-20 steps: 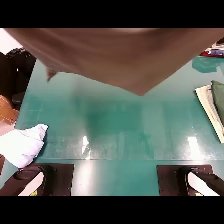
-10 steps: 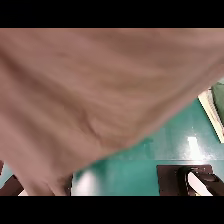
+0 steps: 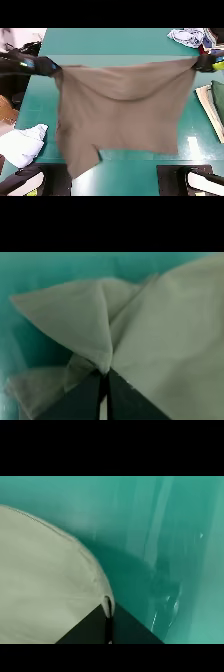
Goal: Fold the shirts.
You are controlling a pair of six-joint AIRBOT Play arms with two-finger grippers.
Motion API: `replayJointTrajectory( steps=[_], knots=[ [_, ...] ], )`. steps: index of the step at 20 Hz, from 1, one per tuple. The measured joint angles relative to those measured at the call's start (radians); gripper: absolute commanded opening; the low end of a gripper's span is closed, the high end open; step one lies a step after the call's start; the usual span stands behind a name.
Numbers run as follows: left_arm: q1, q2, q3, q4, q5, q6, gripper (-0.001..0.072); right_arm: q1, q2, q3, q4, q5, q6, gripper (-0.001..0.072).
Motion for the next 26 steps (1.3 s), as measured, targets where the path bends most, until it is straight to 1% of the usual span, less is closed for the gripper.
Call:
replayJointTrajectory(
  steps=[2, 5, 6, 7, 8, 10, 12, 13, 14, 17, 18, 20, 23, 26],
  knots=[
    [0.000, -0.103, -0.013, 0.000, 0.099, 0.015, 0.0030, 0.000, -0.094, -0.003, 0.001, -0.062, 0.001, 0.0014],
    [0.000, -0.268, 0.060, -0.001, 0.180, 0.023, 0.0033, 0.001, -0.217, 0.058, 0.002, -0.119, 0.003, 0.0022],
    [0.000, -0.313, 0.089, -0.001, 0.190, 0.024, 0.0174, 0.001, -0.253, 0.089, 0.002, -0.127, 0.004, 0.0194],
    [0.001, -0.351, 0.117, 0.000, 0.196, 0.024, 0.0425, 0.001, -0.288, 0.126, 0.003, -0.137, 0.005, 0.0393],
    [0.002, -0.377, 0.140, -0.001, 0.210, 0.021, 0.0517, 0.001, -0.319, 0.164, 0.012, -0.143, 0.005, 0.0428],
    [0.017, -0.413, 0.180, 0.002, 0.205, 0.017, 0.0518, -0.003, -0.364, 0.233, 0.032, -0.134, 0.005, 0.0427],
    [0.053, -0.427, 0.220, 0.002, 0.157, 0.012, 0.0509, -0.014, -0.380, 0.284, 0.040, -0.106, 0.005, 0.0427],
    [0.082, -0.429, 0.237, 0.004, 0.110, 0.009, 0.0415, -0.018, -0.377, 0.292, 0.042, -0.086, 0.004, 0.0427],
    [0.114, -0.422, 0.249, 0.004, 0.058, 0.006, 0.0362, -0.023, -0.363, 0.289, 0.047, -0.066, -0.002, 0.0427],
    [0.211, -0.375, 0.225, 0.009, -0.105, 0.005, 0.0364, -0.034, -0.284, 0.204, 0.050, -0.021, -0.022, 0.0427],
    [0.238, -0.341, 0.184, 0.013, -0.146, 0.004, 0.0390, -0.034, -0.245, 0.155, 0.051, -0.015, -0.029, 0.0427],
    [0.273, -0.259, 0.060, 0.034, -0.200, -0.001, 0.0390, -0.027, -0.169, 0.044, 0.053, -0.002, -0.039, 0.0427],
    [0.298, -0.114, -0.178, 0.083, -0.239, -0.014, 0.0390, -0.008, -0.058, -0.119, 0.054, -0.012, -0.050, 0.0426],
    [0.308, 0.028, -0.404, 0.119, -0.265, -0.026, 0.0390, 0.003, 0.042, -0.253, 0.055, -0.052, -0.055, 0.0427]
  ],
)
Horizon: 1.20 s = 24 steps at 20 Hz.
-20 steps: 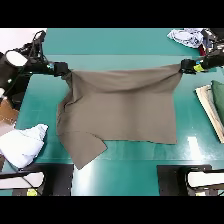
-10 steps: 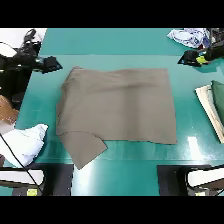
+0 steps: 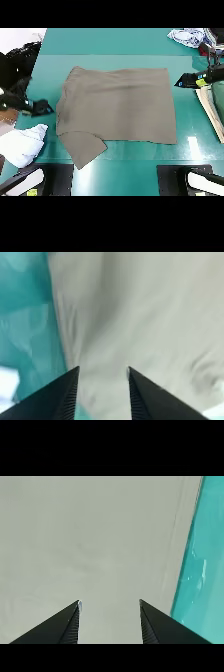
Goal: Fold the shirts.
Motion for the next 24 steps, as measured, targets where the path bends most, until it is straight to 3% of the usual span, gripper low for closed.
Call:
replayJointTrajectory(
  steps=[7, 16, 17, 18, 19, 20, 24],
  knots=[
    [0.005, 0.163, -0.269, 0.066, 0.002, -0.041, 0.0390, 0.005, 0.141, -0.140, 0.000, -0.035, -0.005, 0.0427],
    [0.006, 0.181, -0.411, -0.032, 0.149, -0.026, 0.0387, 0.000, 0.171, -0.159, 0.042, -0.013, -0.005, 0.0427],
    [0.006, 0.181, -0.415, -0.047, 0.168, -0.024, 0.0311, 0.000, 0.172, -0.159, 0.048, -0.010, -0.005, 0.0427],
    [0.006, 0.181, -0.418, -0.056, 0.196, -0.020, 0.0161, -0.001, 0.172, -0.160, 0.055, -0.004, -0.005, 0.0427],
    [0.007, 0.179, -0.422, -0.062, 0.219, -0.018, 0.0069, -0.002, 0.172, -0.160, 0.059, 0.001, -0.005, 0.0427],
    [0.007, 0.178, -0.423, -0.066, 0.235, -0.016, 0.0030, -0.002, 0.172, -0.160, 0.060, 0.009, -0.005, 0.0427],
    [0.006, 0.182, -0.414, -0.103, 0.248, 0.002, 0.0029, -0.005, 0.179, -0.182, 0.039, 0.065, -0.005, 0.0427]
  ],
)
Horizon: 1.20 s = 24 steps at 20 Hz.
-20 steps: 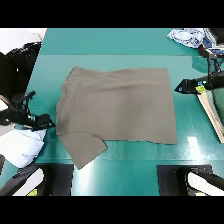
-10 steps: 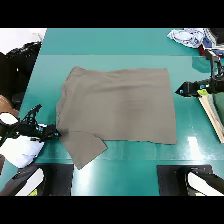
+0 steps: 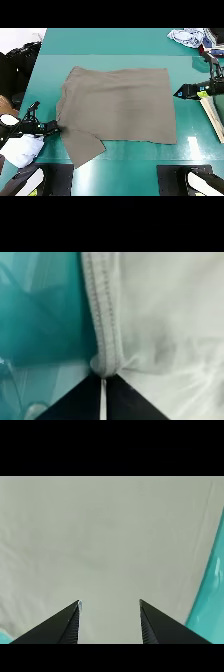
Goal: Fold the shirts.
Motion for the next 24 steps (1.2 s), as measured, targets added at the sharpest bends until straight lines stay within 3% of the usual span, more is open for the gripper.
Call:
replayJointTrajectory(
  steps=[4, 7, 12, 18, 20, 23, 24],
  knots=[
    [-0.008, 0.002, 0.057, -0.014, -0.034, 0.019, 0.0029, -0.072, 0.061, -0.163, -0.037, 0.038, 0.000, 0.0427],
    [-0.052, 0.002, 0.110, -0.017, -0.050, 0.029, 0.0029, -0.206, 0.121, -0.335, -0.049, 0.072, 0.001, 0.0486],
    [-0.130, 0.002, 0.161, -0.019, -0.053, 0.035, 0.0030, -0.409, 0.162, -0.566, -0.023, 0.109, -0.037, 0.0437],
    [-0.152, 0.002, 0.173, -0.020, -0.048, 0.035, 0.0030, -0.468, 0.123, -0.674, 0.060, 0.061, -0.066, 0.0408],
    [-0.154, 0.002, 0.174, -0.020, -0.048, 0.035, 0.0030, -0.472, 0.088, -0.683, 0.100, 0.050, -0.078, 0.0279],
    [-0.156, 0.002, 0.174, -0.020, -0.049, 0.035, 0.0030, -0.475, 0.057, -0.691, 0.138, 0.014, -0.094, 0.0146],
    [-0.156, 0.002, 0.174, -0.020, -0.049, 0.035, 0.0030, -0.476, 0.058, -0.692, 0.141, 0.004, -0.101, 0.0034]
  ],
)
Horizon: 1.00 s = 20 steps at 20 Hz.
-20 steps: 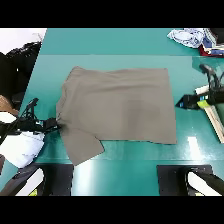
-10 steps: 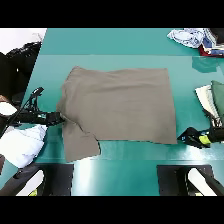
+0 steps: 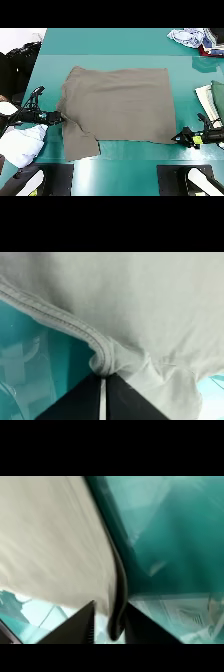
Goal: Fold the shirts.
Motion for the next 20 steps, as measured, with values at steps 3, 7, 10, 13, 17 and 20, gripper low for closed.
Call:
replayJointTrajectory(
  steps=[3, 7, 10, 13, 17, 20],
  knots=[
    [0.000, 0.000, 0.003, -0.001, -0.007, -0.001, 0.0029, -0.002, 0.042, 0.000, 0.007, -0.043, -0.020, 0.0015],
    [0.000, 0.003, 0.102, -0.016, -0.048, -0.008, 0.0029, -0.001, 0.165, 0.092, 0.053, -0.024, -0.031, 0.0014],
    [0.000, 0.031, 0.322, -0.028, -0.078, -0.028, 0.0029, -0.001, 0.259, 0.282, 0.156, -0.020, -0.033, 0.0014],
    [-0.001, 0.061, 0.635, -0.035, -0.087, -0.047, 0.0029, -0.002, 0.315, 0.542, 0.241, -0.048, -0.034, 0.0014],
    [-0.001, 0.076, 1.095, -0.039, -0.093, -0.055, 0.0030, -0.002, 0.327, 0.935, 0.285, -0.067, -0.034, 0.0014],
    [-0.001, 0.082, 1.376, -0.045, -0.066, -0.059, 0.0029, -0.002, 0.294, 1.213, 0.263, -0.064, -0.033, 0.0014]
  ],
)
